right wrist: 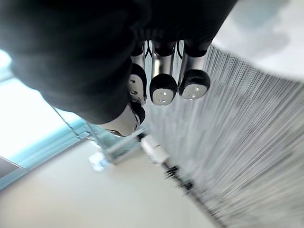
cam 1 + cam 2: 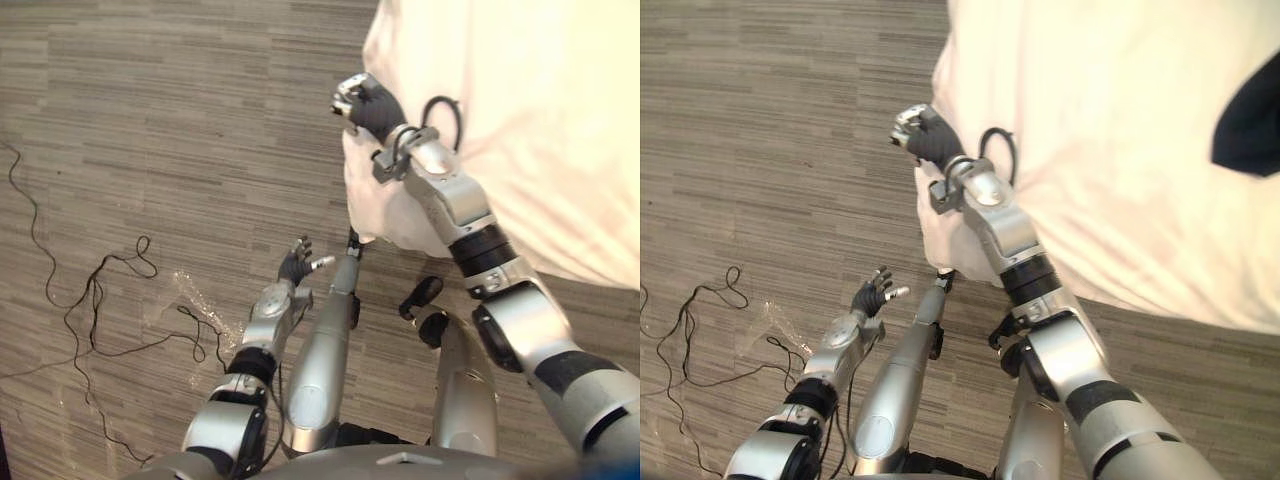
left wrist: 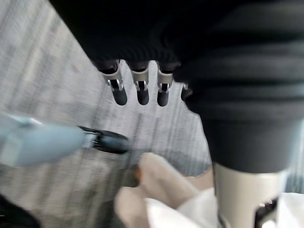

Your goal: Tidy the bed and pick cloth on bed and put in laundry

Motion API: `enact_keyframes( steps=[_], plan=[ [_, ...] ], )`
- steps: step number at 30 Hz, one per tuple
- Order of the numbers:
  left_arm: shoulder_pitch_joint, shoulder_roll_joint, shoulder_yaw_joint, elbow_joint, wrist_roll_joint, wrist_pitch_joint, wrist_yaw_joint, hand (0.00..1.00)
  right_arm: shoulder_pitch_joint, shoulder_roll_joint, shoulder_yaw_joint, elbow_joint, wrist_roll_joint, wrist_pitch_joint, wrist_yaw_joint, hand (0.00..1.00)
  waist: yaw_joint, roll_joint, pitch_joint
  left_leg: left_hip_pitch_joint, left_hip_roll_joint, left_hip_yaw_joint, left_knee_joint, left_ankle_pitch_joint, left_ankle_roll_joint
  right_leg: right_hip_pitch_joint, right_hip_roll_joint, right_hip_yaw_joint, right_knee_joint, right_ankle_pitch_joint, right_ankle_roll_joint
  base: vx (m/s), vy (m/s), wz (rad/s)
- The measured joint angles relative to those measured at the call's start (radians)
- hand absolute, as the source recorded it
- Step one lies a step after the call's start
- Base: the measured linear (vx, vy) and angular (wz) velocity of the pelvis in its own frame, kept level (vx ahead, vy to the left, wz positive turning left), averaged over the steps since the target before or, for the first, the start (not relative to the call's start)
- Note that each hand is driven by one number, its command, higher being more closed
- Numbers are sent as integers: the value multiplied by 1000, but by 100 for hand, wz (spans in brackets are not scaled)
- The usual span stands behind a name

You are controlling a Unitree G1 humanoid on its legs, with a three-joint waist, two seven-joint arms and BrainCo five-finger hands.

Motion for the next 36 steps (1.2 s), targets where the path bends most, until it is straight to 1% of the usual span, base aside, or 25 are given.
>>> enact_keyframes(
  steps=[2, 4, 5, 7, 8, 10, 11, 13, 14, 15, 16, 17, 18, 19, 20, 21, 23, 24, 26, 27, 29, 30, 32, 33, 36],
  plan=[
    [-32, -18, 59, -19, -17, 32, 29, 0, 113, 67, 40, 77, -19, -21, 43, 100, -34, -4, -1, -14, 0, 13, 27, -11, 7, -10, -1, 13, 6, 0, -1, 24, -78, -13],
    [-43, -29, 85, -27, -17, 45, 45, 0, 204, 78, 40, 150, -27, -21, 58, 100, -46, -14, -1, -13, 2, 29, 40, -19, 7, -8, -1, 23, 9, 0, -1, 47, -70, -12],
    [-44, -40, 105, -31, -17, 51, 49, 0, 284, 78, 30, 239, -32, -21, 63, 100, -67, -17, 1, -6, 2, 35, 44, -21, 8, 0, -3, 25, 8, 1, -1, 56, -63, -10],
    [-42, -45, 115, -23, -17, 58, 59, 0, 359, 66, -9, 323, -34, -19, 64, 100, -82, -29, 9, 18, 2, 58, 41, -21, 8, 13, -5, 37, 10, 1, -1, 37, -61, -19],
    [-33, -51, 114, -13, -18, 61, 70, 0, 438, 38, -50, 377, -54, -28, 71, 100, -96, -44, 12, 58, 0, 81, 30, -23, 8, 34, -8, 61, 15, 1, -1, 11, -59, -36],
    [-11, -59, 112, -12, -19, 61, 74, 0, 514, 3, -55, 397, -53, -50, 76, 100, -119, -49, 12, 111, -4, 102, 16, -28, 7, 66, -12, 81, 17, 0, -1, -13, -36, -38],
    [3, -58, 106, -7, -27, 59, 78, 0, 565, -14, -55, 397, -43, -75, 77, 100, -138, -52, 10, 156, -5, 120, 6, -35, 6, 96, -13, 96, 11, 0, 0, -42, -18, -50],
    [12, -59, 93, 19, -47, 54, 84, 0, 624, -18, -71, 397, 3, -106, 77, 100, -155, -54, 6, 226, -5, 147, -24, -44, 2, 137, -11, 121, 5, -2, 4, -47, -15, -44],
    [23, -55, 69, 29, -47, 49, 84, 0, 654, -15, -89, 403, 31, -127, 81, 100, -174, -54, 4, 260, -6, 154, -39, -44, 3, 163, -9, 127, -2, -4, 8, -34, -14, -26],
    [39, -55, 55, 34, -47, 46, 84, 0, 677, -15, -120, 408, 41, -149, 91, 100, -182, -53, -1, 283, -7, 162, -45, -44, 3, 184, -5, 132, -14, -5, 19, -21, -10, -20],
    [49, -52, 44, 36, -47, 46, 84, 0, 686, -16, -140, 413, 46, -159, 96, 100, -188, -53, -2, 293, -7, 164, -46, -46, 3, 195, -2, 133, -23, -4, 24, 13, 0, -15],
    [71, -39, 20, 42, -46, 47, 82, 0, 711, -17, -183, 422, 77, -184, 109, 100, -197, -54, -11, 307, -4, 165, -45, -50, 2, 216, 3, 135, -41, 2, 30, 59, 1, -9],
    [87, -32, 11, 58, -46, 50, 82, 0, 742, -19, -234, 425, 111, -211, 114, 100, -197, -57, -18, 327, -3, 166, -45, -52, 4, 244, 6, 136, -61, 15, 29, 83, -1, -7],
    [99, -25, -2, 61, -45, 52, 82, 0, 757, -22, -258, 425, 124, -223, 114, 100, -199, -58, -19, 342, -3, 167, -45, -52, 7, 264, 8, 137, -73, 19, 33, 148, 2, -9],
    [129, -12, -15, 61, -42, 60, 79, 0, 787, -25, -304, 422, 158, -246, 115, 100, -205, -62, -29, 370, -4, 171, -45, -60, 10, 300, 13, 144, -99, 26, 43, 140, 8, -9],
    [148, -7, -16, 61, -36, 68, 72, 0, 802, -25, -329, 420, 181, -258, 117, 100, -207, -62, -42, 380, -4, 173, -45, -64, 10, 316, 17, 147, -116, 32, 48, 175, 22, -20],
    [235, 21, -21, 62, -15, 94, 55, 0, 851, -25, -404, 413, 244, -299, 120, 100, -223, -75, -103, 438, -5, 202, -45, -76, 6, 396, 27, 167, -190, 61, 64, 170, 30, -33],
    [255, 27, -24, 62, -5, 100, 46, 0, 865, -27, -414, 403, 253, -309, 126, 100, -226, -76, -114, 458, -6, 209, -45, -80, 4, 421, 30, 174, -213, 69, 68, 153, 29, -46],
    [331, 52, -46, 60, 10, 143, 6, 0, 948, -45, -439, 313, 277, -359, 177, 100, -234, -72, -174, 535, -9, 227, -46, -108, 4, 523, 42, 190, -296, 96, 80, 113, 20, -34],
    [347, 56, -46, 59, 22, 154, -6, 0, 973, -51, -443, 274, 281, -370, 191, 100, -239, -73, -189, 551, -10, 227, -46, -112, 4, 546, 42, 190, -313, 102, 83, 97, 16, -14],
    [413, 76, -45, 50, 66, 196, -68, 0, 1057, -59, -470, 107, 312, -399, 250, 100, -245, -75, -245, 613, -8, 232, -47, -142, 9, 625, 48, 192, -365, 115, 89, 73, 31, -14],
    [432, 83, -45, 47, 79, 205, -85, 0, 1072, -57, -478, 64, 318, -400, 266, 100, -245, -77, -260, 624, -7, 235, -47, -149, 11, 638, 50, 196, -375, 118, 89, 30, 34, -20],
    [512, 98, -43, 24, 119, 230, -131, 0, 1117, -55, -490, -101, 335, -403, 318, 100, -244, -83, -303, 667, -2, 245, -52, -170, 18, 684, 59, 206, -417, 131, 87, -13, 28, -19],
    [527, 99, -43, 24, 123, 237, -137, 0, 1125, -54, -490, -139, 341, -405, 331, 100, -244, -84, -306, 678, -2, 244, -52, -173, 17, 696, 60, 206, -423, 133, 88, -38, 26, -7],
    [598, 94, -53, 23, 161, 256, -170, 0, 1146, -41, -475, -301, 340, -381, 393, 100, -243, -85, -338, 699, -3, 241, -53, -182, 22, 730, 62, 205, -453, 145, 93, -48, 35, -2]
  ],
)
